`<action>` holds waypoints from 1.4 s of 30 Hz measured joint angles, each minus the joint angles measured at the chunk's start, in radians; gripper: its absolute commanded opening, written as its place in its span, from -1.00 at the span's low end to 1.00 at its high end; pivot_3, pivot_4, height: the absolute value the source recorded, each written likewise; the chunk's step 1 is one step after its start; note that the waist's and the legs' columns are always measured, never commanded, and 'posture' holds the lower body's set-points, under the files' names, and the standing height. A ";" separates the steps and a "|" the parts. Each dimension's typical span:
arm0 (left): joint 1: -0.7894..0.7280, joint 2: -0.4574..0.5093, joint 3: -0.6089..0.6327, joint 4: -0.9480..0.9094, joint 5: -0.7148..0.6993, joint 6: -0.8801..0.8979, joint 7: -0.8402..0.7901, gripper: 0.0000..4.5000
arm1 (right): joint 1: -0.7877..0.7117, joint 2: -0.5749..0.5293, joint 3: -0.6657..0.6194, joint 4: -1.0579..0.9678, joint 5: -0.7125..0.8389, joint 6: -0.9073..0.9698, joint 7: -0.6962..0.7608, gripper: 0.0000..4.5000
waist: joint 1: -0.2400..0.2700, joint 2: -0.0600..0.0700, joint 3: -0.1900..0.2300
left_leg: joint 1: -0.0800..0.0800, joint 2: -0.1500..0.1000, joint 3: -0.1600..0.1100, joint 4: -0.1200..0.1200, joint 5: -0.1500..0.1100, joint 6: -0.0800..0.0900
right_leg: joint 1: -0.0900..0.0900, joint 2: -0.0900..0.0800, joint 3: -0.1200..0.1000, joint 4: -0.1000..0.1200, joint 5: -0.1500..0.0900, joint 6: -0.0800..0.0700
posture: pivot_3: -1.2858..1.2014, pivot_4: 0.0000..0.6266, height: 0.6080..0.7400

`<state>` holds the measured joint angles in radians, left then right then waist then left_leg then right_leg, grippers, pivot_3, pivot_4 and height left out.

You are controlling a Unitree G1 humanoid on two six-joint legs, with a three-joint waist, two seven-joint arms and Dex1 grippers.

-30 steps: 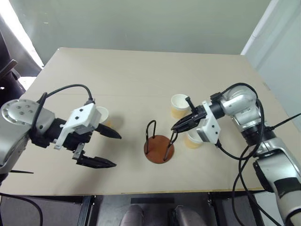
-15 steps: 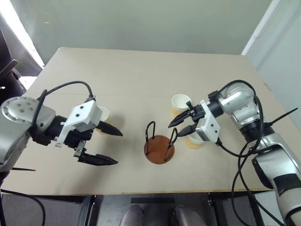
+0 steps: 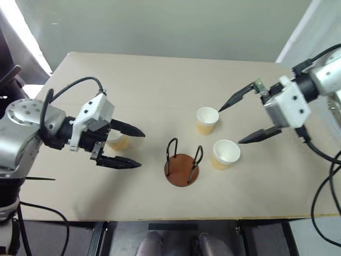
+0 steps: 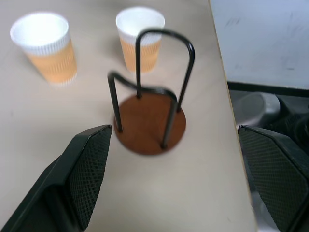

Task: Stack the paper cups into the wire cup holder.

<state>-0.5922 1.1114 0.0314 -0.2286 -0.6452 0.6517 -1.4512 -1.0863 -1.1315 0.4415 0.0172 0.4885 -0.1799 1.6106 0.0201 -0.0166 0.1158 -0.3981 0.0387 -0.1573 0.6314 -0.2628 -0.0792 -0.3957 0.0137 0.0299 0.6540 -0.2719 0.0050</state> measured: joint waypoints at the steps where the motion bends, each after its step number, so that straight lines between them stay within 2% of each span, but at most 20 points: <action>1: 0.000 -0.008 0.003 -0.002 0.000 0.000 0.012 1.00 | 0.047 -0.027 -0.005 -0.020 0.002 0.027 0.000 0.98 | 0.000 0.000 0.000 | 0.000 0.000 0.000 0.000 0.000 0.000 | 0.000 0.000 0.000 0.000 0.000 0.001 | 0.03 -0.52 1.00; 4: 0.001 -0.048 0.013 -0.013 -0.003 0.000 0.062 1.00 | 0.192 -0.048 -0.027 -0.066 -0.011 0.091 -0.003 0.98 | 0.001 0.000 0.000 | 0.000 -0.001 0.001 0.003 0.001 0.002 | 0.000 0.000 0.000 0.000 0.002 0.003 | 0.03 -0.52 1.00; 7: 0.000 -0.080 0.014 -0.031 -0.004 0.000 0.093 1.00 | 0.246 -0.016 -0.043 -0.104 -0.060 0.126 -0.020 0.98 | -0.003 0.001 0.000 | 0.003 0.000 0.001 0.005 0.001 0.003 | 0.000 0.000 0.002 0.005 0.002 0.003 | 0.03 -0.52 1.00; 14: -0.020 -0.098 0.014 -0.056 -0.003 -0.001 0.122 1.00 | 0.258 0.062 -0.047 -0.067 -0.210 0.110 -0.029 0.98 | -0.003 0.000 0.000 | 0.007 0.000 -0.001 0.008 -0.001 0.006 | 0.003 0.000 0.003 0.006 0.002 0.003 | 0.03 -0.52 1.00; 28: 0.016 -0.035 0.014 -0.117 0.021 0.001 0.148 1.00 | 0.291 0.178 -0.040 0.031 -0.413 0.004 -0.015 0.98 | -0.001 0.000 0.000 | 0.007 0.000 -0.001 0.009 -0.001 0.006 | 0.004 0.000 0.003 0.006 0.002 0.004 | 0.03 -0.52 1.00; 32: 0.030 -0.032 0.015 -0.116 0.021 0.004 0.157 1.00 | 0.291 0.208 -0.035 0.072 -0.468 -0.035 -0.020 0.58 | -0.002 0.000 0.000 | 0.007 0.000 -0.001 0.009 -0.001 0.006 | 0.004 0.000 0.003 0.006 0.002 0.004 | 0.03 -0.52 1.00; 41: 0.042 -0.028 0.021 -0.117 0.020 0.004 0.172 1.00 | 0.280 0.234 -0.031 0.134 -0.527 -0.098 -0.011 -0.94 | -0.002 0.001 0.000 | 0.007 0.000 -0.001 0.009 -0.001 0.006 | 0.004 0.000 0.003 0.006 0.002 0.004 | 0.03 -0.52 1.00; 42: 0.048 -0.028 0.025 -0.117 0.020 0.004 0.172 1.00 | 0.272 0.231 -0.031 0.135 -0.522 -0.098 -0.008 -0.99 | -0.002 0.001 0.000 | 0.007 0.000 -0.001 0.009 -0.001 0.006 | 0.004 0.000 0.003 0.006 0.002 0.004 | 0.03 -0.52 1.00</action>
<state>-0.5443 1.0831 0.0567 -0.3451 -0.6252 0.6556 -1.2788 -0.8147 -0.9002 0.4109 0.1519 -0.0331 -0.2782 1.6026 0.0182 -0.0160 0.1161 -0.3908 0.0383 -0.1584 0.6401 -0.2636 -0.0728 -0.3920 0.0139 0.0328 0.6601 -0.2699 0.0087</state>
